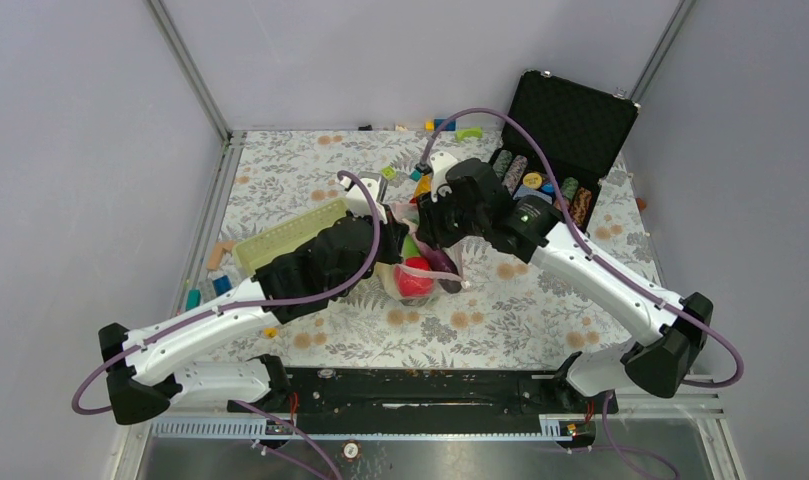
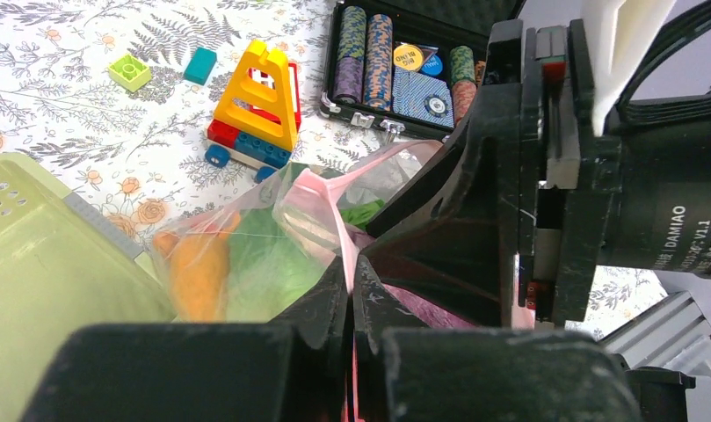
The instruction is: Place the food in the zip-top bag and seal the zipper
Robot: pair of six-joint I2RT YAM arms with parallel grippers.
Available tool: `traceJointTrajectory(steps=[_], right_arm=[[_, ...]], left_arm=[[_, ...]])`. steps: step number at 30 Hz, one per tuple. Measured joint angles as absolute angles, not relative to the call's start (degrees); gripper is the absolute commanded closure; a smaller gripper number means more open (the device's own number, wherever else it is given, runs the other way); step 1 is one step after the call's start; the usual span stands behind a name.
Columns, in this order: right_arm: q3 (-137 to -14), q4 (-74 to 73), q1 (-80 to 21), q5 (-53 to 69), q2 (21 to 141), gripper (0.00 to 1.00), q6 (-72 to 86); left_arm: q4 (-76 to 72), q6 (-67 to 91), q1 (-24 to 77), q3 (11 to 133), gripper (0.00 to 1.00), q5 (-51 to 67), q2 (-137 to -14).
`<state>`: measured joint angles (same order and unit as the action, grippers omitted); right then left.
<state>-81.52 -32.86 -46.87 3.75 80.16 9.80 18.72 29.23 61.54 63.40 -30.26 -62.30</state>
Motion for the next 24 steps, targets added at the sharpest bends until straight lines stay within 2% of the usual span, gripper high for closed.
traceJointTrajectory(steps=[7, 12, 15, 20, 24], right_arm=[[-81.6, -34.5, -47.0, 4.1, 78.4, 0.5, 9.1], [-81.3, -35.3, -47.2, 4.1, 69.6, 0.23, 8.0], [-80.7, -34.9, -47.2, 3.9, 63.3, 0.01, 7.1], [-77.2, -33.0, -47.4, -1.3, 57.0, 0.0, 4.7], [-76.9, -33.2, -47.4, -4.8, 57.5, 0.0, 2.3]], left_arm=[[17.9, 28.1, 61.5, 63.3, 1.0, -30.2, -62.3], [15.8, 27.8, 59.7, 63.0, 1.0, -28.0, -62.3], [14.6, 27.0, 58.0, 62.8, 1.0, -24.6, -62.3], [11.5, 22.0, 55.1, 61.7, 1.0, -13.3, -62.3], [10.7, 16.9, 51.9, 62.0, 1.0, -0.7, -62.8]])
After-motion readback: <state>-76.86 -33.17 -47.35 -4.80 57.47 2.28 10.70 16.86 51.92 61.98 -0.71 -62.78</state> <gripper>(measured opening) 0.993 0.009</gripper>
